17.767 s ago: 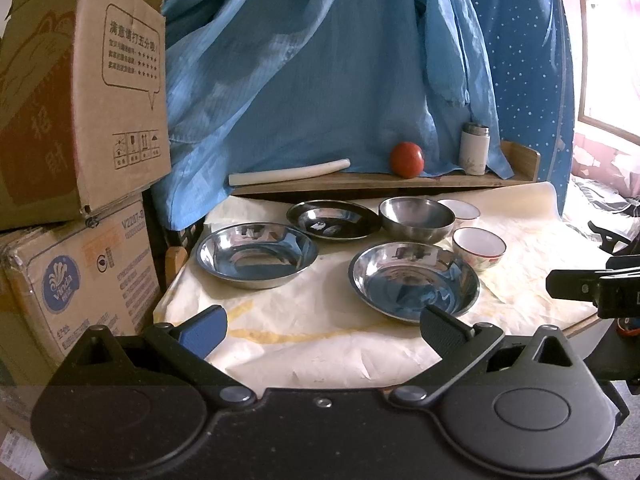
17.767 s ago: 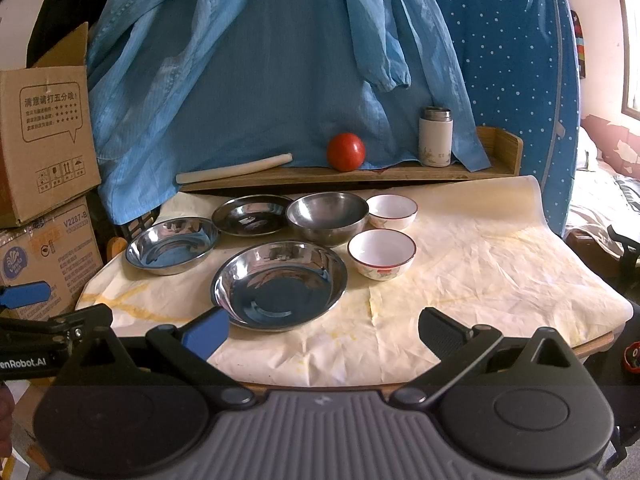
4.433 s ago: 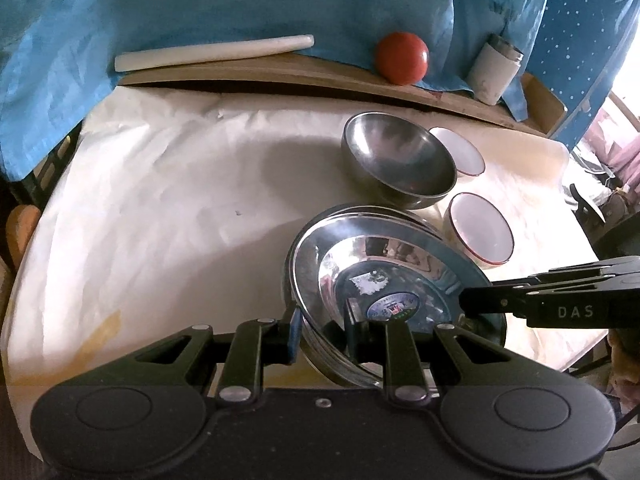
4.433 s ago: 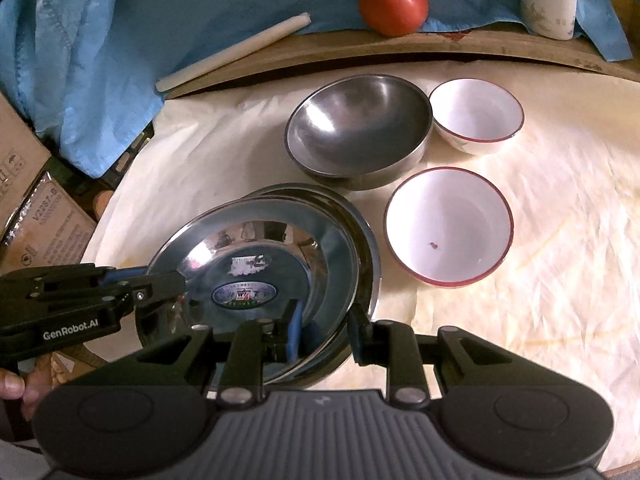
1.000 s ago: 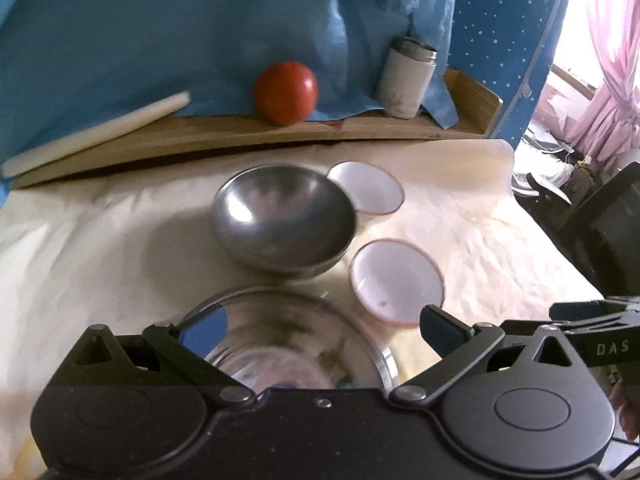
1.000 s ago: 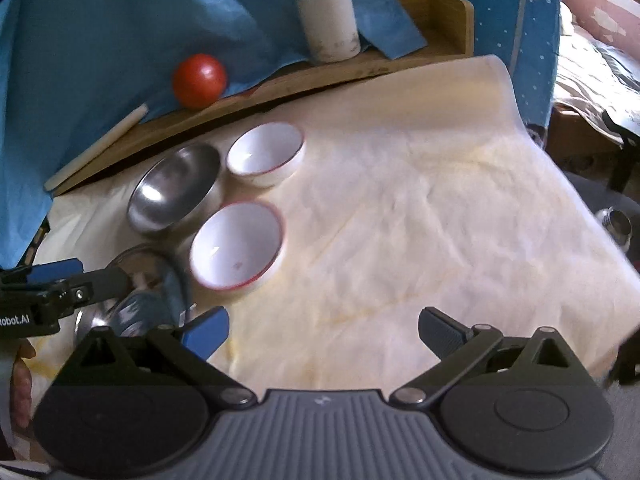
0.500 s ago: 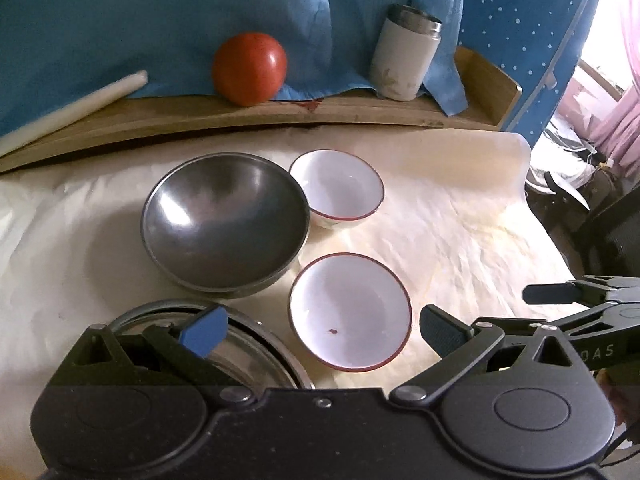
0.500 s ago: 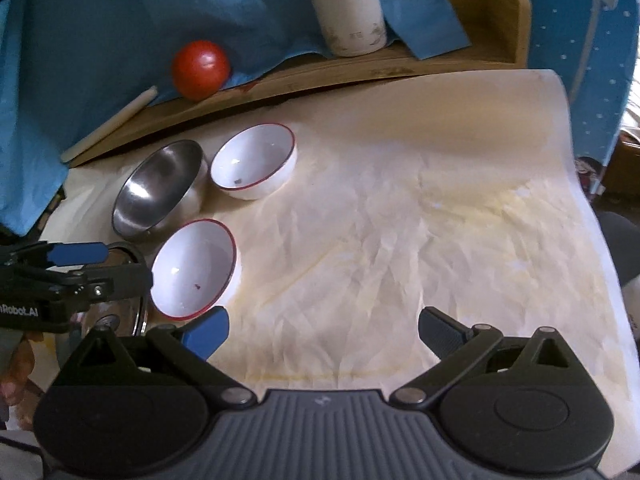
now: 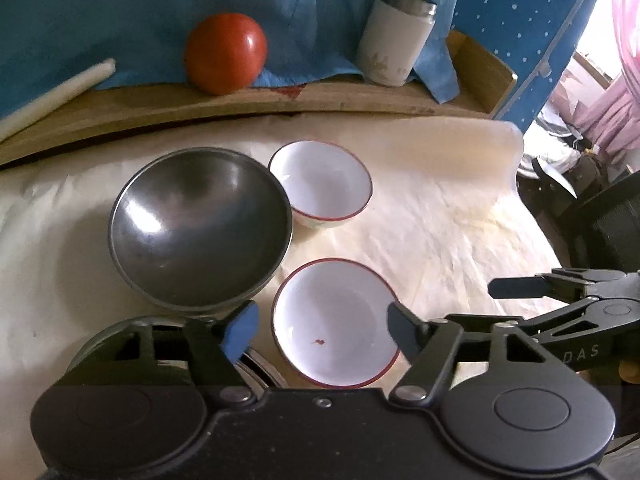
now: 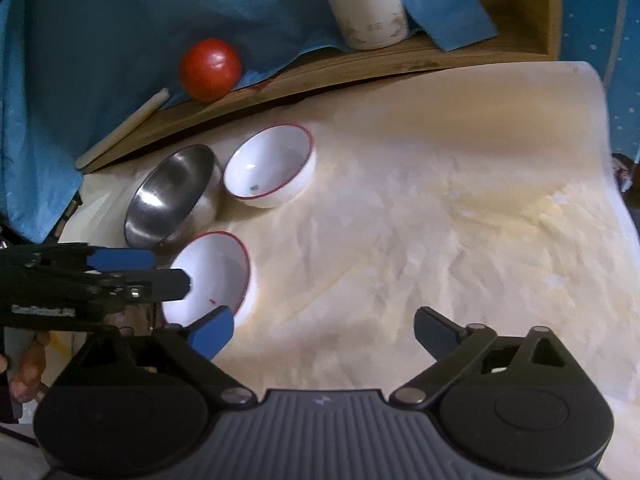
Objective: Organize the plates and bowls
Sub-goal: 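Grasp the red-rimmed white bowl rim with the left tool while the right tool grips it too, then carry the white bowl with both tools and lower it into the steel bowl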
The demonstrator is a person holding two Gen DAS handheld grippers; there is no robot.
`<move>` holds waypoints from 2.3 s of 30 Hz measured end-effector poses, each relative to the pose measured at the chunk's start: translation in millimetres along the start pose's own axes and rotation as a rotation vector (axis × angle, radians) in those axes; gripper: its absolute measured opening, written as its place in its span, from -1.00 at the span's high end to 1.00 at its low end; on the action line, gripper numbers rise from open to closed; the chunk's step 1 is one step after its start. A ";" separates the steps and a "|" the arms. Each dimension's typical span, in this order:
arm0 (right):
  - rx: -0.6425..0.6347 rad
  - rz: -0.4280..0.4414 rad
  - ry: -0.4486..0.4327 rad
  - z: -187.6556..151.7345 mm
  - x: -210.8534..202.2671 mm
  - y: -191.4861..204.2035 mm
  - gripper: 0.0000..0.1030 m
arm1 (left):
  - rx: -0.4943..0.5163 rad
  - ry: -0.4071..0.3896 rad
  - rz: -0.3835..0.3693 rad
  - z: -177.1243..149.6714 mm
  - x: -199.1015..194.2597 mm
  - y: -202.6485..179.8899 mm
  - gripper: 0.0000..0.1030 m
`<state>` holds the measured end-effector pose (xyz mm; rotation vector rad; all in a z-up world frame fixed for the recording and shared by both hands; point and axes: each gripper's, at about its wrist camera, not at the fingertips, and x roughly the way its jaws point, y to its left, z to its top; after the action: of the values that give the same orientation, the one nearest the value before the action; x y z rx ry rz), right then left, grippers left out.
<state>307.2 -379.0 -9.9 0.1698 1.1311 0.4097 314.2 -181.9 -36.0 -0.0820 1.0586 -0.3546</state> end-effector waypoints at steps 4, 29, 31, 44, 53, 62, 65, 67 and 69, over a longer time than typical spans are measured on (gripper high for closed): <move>-0.001 0.024 0.026 3.5 10.1 7.6 -0.69 | 0.006 0.025 -0.012 1.2 3.9 5.3 0.06; 0.107 0.065 0.128 5.2 37.3 26.8 0.20 | 0.150 0.193 0.024 19.0 32.1 13.0 0.73; 0.112 0.064 0.126 4.3 36.7 27.0 0.22 | 0.154 0.194 0.023 19.4 31.8 12.8 0.75; 0.172 0.074 0.109 -0.7 30.3 25.9 0.69 | 0.154 0.160 -0.004 20.3 24.5 10.2 0.85; 0.190 0.047 0.019 2.1 4.4 23.3 0.75 | 0.152 0.076 -0.034 28.7 9.0 0.9 0.87; 0.186 0.063 -0.024 20.2 -4.8 29.8 0.75 | 0.115 -0.007 -0.036 43.4 -9.3 2.4 0.87; 0.174 0.074 -0.027 28.5 -2.5 34.5 0.75 | 0.097 -0.031 -0.023 45.8 -15.1 7.8 0.87; 0.158 0.084 -0.030 35.1 -0.6 38.9 0.75 | 0.078 -0.045 -0.011 47.5 -19.1 12.7 0.87; 0.139 0.096 -0.032 41.7 1.5 43.6 0.75 | 0.053 -0.060 0.003 49.4 -23.6 20.4 0.87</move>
<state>335.3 -335.5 21.2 0.3521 1.1230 0.4124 351.5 -160.1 3.4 -0.0434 0.9893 -0.3757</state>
